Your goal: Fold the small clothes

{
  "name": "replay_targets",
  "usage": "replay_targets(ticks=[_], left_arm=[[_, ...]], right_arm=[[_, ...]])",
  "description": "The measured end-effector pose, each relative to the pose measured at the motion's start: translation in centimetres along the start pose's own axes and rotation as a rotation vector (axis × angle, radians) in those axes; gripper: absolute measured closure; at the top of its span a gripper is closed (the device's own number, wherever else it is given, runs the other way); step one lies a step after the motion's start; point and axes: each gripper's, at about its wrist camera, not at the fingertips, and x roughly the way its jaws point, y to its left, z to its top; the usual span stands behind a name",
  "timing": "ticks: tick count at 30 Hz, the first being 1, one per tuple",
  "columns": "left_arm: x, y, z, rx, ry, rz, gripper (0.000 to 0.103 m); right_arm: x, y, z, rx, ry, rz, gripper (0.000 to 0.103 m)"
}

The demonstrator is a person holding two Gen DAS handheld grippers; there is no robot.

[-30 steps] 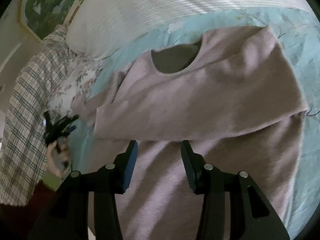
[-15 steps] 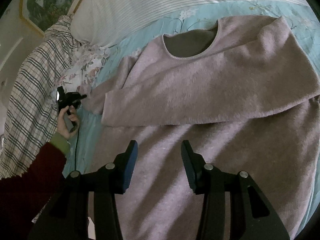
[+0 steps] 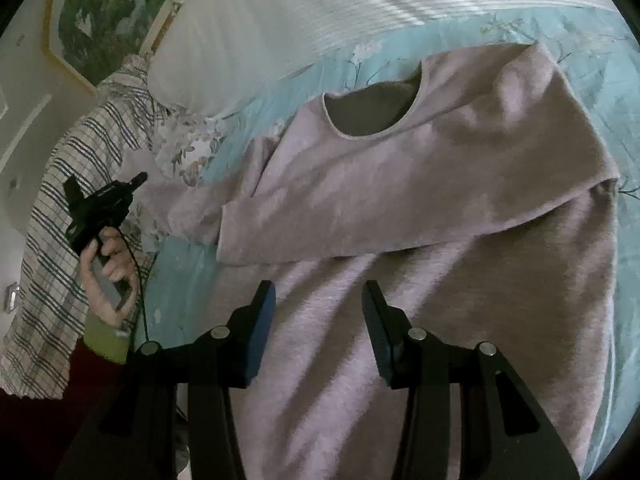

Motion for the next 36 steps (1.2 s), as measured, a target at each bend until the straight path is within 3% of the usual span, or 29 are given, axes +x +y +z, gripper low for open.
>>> replay_targets(ticks=[8,11,16,22,24,26,27,29,34,36], left_arm=[[2.7,-16.3,-5.9,0.189,0.118,-0.258,0.100],[5.3,-20.9,-9.7,0.250,0.199,-0.291,0.100],[11.3,-25.4,-16.6,0.338,0.351,-0.269,0.100],[14.5,-26.3,-21.9,0.408,0.456,-0.242,0.096],[15.1,-26.0,-22.7,0.406,0.503,-0.236,0.080],[14.6,-25.5,-23.0,0.391,0.517,-0.231,0.043],[13.9,-25.1,-23.0,0.381,0.507,-0.230,0.037],[12.1,-24.1,-22.4,0.358,0.483,-0.222,0.028],[7.6,-20.2,-20.9,0.305,0.445,-0.193,0.027],[5.5,-17.7,-20.2,0.301,0.400,-0.127,0.027]], right_arm=[[-3.7,-3.3,-0.4,0.076,-0.085,-0.026,0.057],[-5.7,-5.3,-0.3,0.122,-0.139,-0.049,0.057],[-8.1,-8.5,-0.2,0.195,-0.188,-0.095,0.057],[-8.7,-9.8,-0.1,0.220,-0.205,-0.115,0.057],[-8.3,-9.6,0.1,0.220,-0.206,-0.111,0.056],[-7.7,-9.1,0.6,0.218,-0.202,-0.097,0.050],[-7.3,-9.0,0.9,0.216,-0.199,-0.092,0.042],[-6.5,-8.4,1.3,0.203,-0.193,-0.077,0.038],[-3.1,-6.9,3.1,0.164,-0.145,-0.092,0.038],[-1.5,-6.9,4.0,0.154,-0.124,-0.116,0.038]])
